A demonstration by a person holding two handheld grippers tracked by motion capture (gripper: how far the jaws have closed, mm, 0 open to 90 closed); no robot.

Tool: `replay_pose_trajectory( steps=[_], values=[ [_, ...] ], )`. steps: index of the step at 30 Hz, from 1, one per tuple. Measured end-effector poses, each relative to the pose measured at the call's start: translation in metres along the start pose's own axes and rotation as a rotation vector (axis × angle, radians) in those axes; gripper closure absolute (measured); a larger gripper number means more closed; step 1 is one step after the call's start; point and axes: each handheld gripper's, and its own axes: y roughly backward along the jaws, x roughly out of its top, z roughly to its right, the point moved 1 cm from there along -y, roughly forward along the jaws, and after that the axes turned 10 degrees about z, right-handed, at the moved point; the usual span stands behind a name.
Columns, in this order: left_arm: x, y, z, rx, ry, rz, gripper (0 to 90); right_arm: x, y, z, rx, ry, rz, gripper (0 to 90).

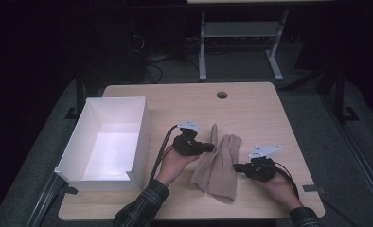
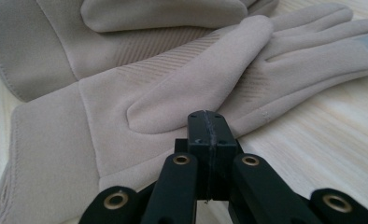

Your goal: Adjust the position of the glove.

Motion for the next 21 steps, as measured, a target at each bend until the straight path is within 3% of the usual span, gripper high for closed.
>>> replay_pose_trajectory(
  steps=[11, 21],
  values=[
    [-0.002, -0.01, 0.012, -0.031, -0.039, -0.031, 88.0, 0.007, -0.019, -0.016, 0.05, 0.014, -0.004, 90.0],
    [-0.013, -0.033, 0.02, -0.038, -0.053, -0.066, 87.8, 0.008, -0.023, -0.019, 0.053, 0.026, -0.004, 90.0]
  ],
)
